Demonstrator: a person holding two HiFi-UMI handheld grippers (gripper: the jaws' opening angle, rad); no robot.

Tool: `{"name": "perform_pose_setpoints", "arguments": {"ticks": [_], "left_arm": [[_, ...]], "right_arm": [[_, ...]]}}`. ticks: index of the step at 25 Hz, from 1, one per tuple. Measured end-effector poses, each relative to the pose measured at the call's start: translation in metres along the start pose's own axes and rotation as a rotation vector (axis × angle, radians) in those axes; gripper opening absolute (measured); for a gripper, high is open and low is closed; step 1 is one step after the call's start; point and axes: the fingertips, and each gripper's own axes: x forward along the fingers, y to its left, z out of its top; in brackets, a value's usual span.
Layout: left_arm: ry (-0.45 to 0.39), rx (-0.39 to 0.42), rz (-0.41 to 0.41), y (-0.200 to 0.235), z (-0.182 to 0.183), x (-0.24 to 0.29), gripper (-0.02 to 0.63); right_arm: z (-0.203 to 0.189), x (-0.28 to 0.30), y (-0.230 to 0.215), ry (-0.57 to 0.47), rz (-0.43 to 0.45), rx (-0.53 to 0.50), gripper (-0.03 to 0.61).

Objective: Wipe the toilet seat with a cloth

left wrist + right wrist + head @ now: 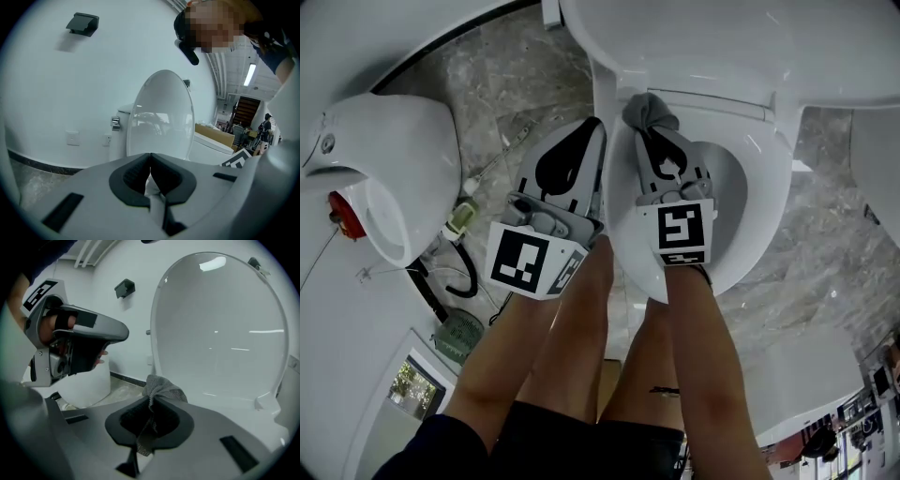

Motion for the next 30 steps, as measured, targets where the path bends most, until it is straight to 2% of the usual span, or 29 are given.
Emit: {"name": "perform_pose_setpoints", "arguments": {"ticks": [2,7,9,12,15,17,20,22,24,26,28,30], "left_arm": [[0.001,0.001,-0.004,-0.001,0.0,0.001,0.02],[-0.003,-0.001,-0.004,-0.002,0.003,0.001,0.02],[-0.005,-0.002,-0.001,-0.001,0.004,0.001,0.02],[-0.012,0.001,0.008,0.005,0.007,0.001,0.02],[-0.014,0.004,0.016,0.01,0.008,0.001,0.02],[-0.013,0.008,0.021,0.013,0.008,0.0,0.02],[-0.013,0.011,0.026,0.015,0.008,-0.001,0.02],[-0.012,0.013,0.023,0.013,0.007,-0.001,0.02],[-0.008,0.016,0.017,0.01,0.005,-0.002,0.02],[-0.005,0.02,0.014,0.008,0.004,-0.002,0.02],[-0.003,0.02,0.012,0.004,0.004,-0.002,0.02],[-0.002,0.024,0.006,0.001,0.004,-0.001,0.02]], "right_arm": [[-0.01,-0.011,-0.032,0.025,-0.085,0.017,0.038],[-0.05,-0.079,-0.14,0.125,-0.386,0.061,0.038],[-0.059,-0.096,-0.157,0.152,-0.44,0.052,0.038],[-0.055,-0.088,-0.151,0.127,-0.441,0.074,0.037],[-0.046,-0.066,-0.128,0.076,-0.374,0.109,0.037],[-0.041,-0.047,-0.099,0.064,-0.28,0.103,0.037],[-0.028,-0.02,-0.045,0.041,-0.096,0.081,0.037],[-0.02,-0.011,-0.007,0.021,0.062,0.053,0.037],[-0.018,-0.008,0.037,0.024,0.251,-0.022,0.037],[-0.02,-0.008,0.067,0.042,0.368,-0.125,0.037],[-0.022,-0.008,0.065,0.057,0.358,-0.189,0.037],[-0.024,-0.009,0.038,0.075,0.262,-0.193,0.037]]}}
